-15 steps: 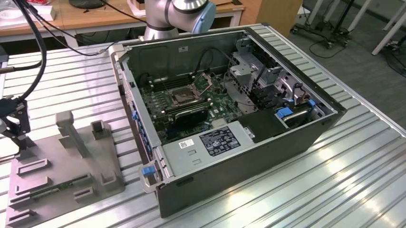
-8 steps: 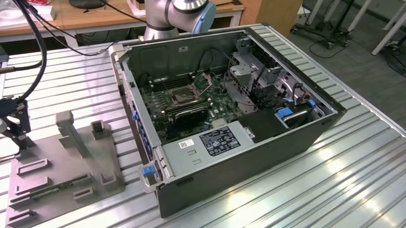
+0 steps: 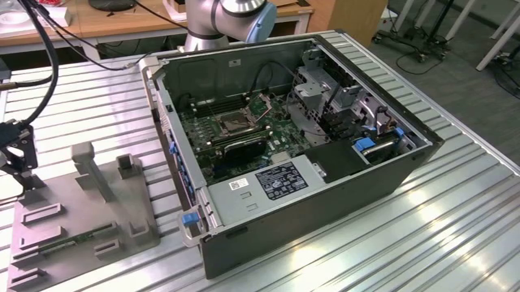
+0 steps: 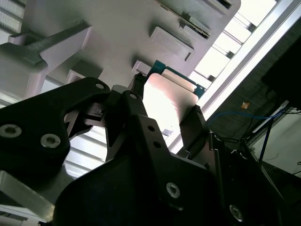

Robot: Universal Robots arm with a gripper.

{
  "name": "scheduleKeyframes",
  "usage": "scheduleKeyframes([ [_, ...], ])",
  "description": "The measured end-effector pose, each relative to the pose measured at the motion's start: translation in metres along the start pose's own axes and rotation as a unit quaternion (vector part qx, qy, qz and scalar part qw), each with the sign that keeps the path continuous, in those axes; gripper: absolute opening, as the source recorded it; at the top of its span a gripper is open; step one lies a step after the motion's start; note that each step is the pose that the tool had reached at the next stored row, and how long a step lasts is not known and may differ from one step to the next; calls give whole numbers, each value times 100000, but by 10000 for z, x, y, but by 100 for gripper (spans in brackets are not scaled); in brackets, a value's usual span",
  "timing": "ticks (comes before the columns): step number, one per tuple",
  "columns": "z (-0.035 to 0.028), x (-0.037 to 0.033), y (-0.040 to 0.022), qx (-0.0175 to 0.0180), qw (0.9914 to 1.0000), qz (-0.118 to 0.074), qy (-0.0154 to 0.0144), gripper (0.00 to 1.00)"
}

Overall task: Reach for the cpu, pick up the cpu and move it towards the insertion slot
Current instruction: 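Pick up the cpu and move it towards the insertion slot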

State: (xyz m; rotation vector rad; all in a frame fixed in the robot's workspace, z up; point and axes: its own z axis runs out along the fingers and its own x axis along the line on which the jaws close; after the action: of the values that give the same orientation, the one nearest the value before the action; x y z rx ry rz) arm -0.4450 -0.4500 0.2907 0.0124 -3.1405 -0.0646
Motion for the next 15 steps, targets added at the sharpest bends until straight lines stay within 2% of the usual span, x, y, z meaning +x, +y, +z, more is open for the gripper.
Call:
scheduleKeyframes([
  [5, -54, 0, 2, -2, 100000, 0, -3, 55],
  [15, -59, -3, 2, -23, 100000, -2, -2, 55],
])
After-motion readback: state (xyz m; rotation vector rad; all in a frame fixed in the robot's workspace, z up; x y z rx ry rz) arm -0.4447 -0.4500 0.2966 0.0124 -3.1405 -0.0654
